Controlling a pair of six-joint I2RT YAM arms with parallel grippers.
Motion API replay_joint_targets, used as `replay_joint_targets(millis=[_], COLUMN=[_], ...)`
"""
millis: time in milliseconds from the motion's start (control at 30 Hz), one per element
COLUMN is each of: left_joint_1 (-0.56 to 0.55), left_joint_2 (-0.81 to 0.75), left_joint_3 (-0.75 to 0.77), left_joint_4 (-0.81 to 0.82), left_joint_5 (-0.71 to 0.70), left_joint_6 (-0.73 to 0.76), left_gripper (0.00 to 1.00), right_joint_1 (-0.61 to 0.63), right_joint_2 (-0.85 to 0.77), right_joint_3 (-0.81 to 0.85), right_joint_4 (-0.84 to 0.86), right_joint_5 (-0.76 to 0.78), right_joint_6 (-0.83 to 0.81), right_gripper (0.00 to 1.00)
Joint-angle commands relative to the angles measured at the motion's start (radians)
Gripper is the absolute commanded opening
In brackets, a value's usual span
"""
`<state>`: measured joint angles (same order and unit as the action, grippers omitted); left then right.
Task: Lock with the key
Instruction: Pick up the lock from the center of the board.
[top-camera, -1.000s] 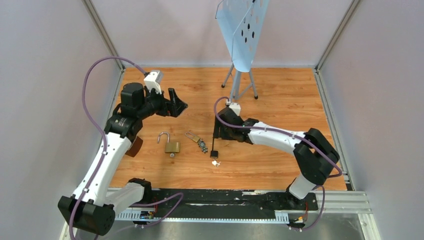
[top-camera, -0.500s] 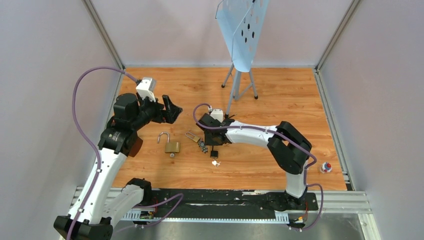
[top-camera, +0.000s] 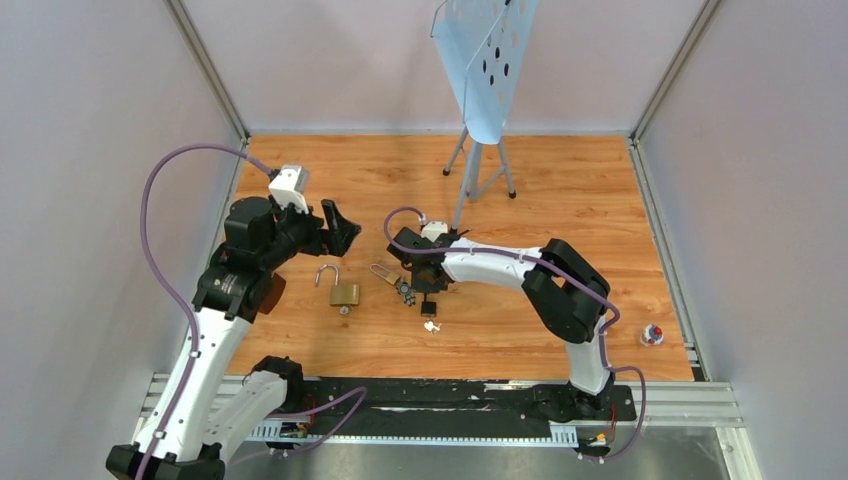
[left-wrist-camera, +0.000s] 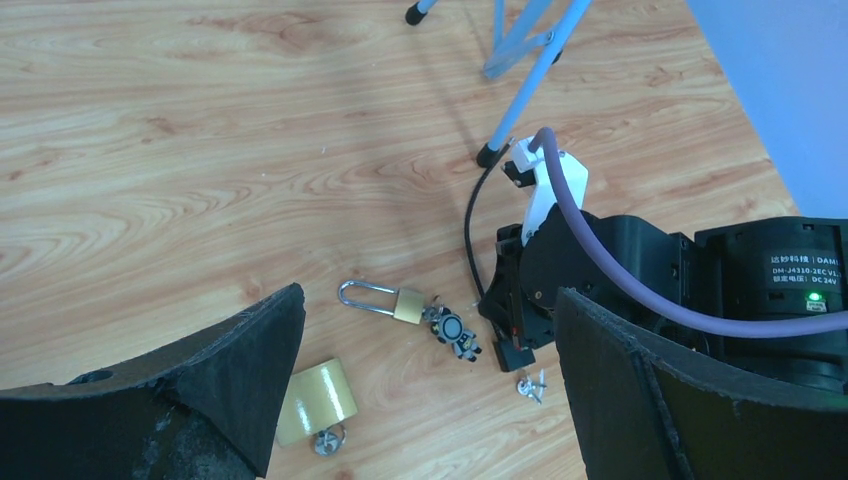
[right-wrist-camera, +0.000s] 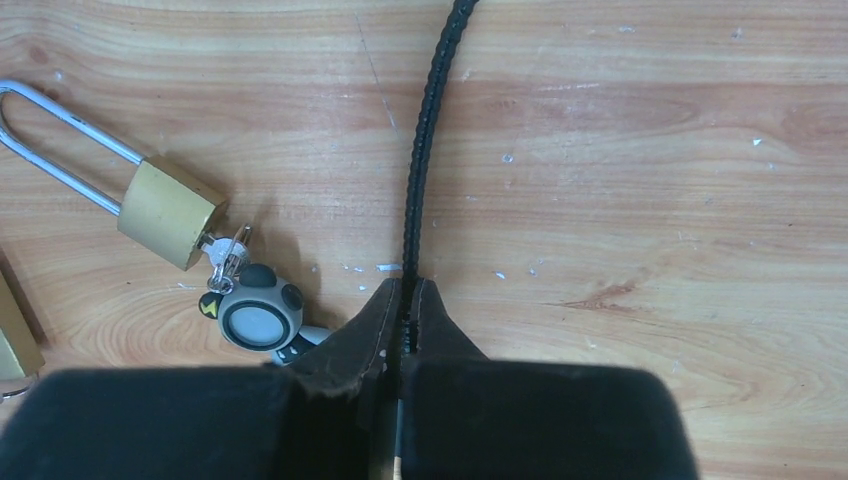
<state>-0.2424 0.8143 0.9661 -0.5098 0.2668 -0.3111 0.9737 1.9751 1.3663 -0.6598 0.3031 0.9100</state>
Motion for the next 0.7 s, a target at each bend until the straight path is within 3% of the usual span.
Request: replay_joint_targets(millis=[0, 233, 433, 667], left_joint_1=[0.002, 0.002, 0.000, -0.018], left_joint_2=[-0.036, -0.057, -0.057, 0.012], left_joint_3=[-0.028, -0.172, -0.354, -0.414], left_joint_4=[0.004, 0.064, 0.259, 0.383], left_joint_5=[0.025, 0.187, 0.383, 0.504], left_joint_6=[0.005, -0.132, -0.313, -0.346], left_gripper=[1.00, 1.00, 1.00, 1.00], right_joint_1=[0.002, -0.010, -0.028, -0.028], right_joint_2=[-0.030, -0.198, -0.297, -0.331], right_joint_3=[0.031, 0.038, 0.028, 0.048], right_joint_4=[-0.035, -0.039, -0.009, 0.047], right_joint_5=[-0.010, 0.019, -0.009, -0.051], right_joint_6=[0.040, 0.131, 0.210, 0.231], right_gripper=[0.00, 0.00, 0.00, 0.00])
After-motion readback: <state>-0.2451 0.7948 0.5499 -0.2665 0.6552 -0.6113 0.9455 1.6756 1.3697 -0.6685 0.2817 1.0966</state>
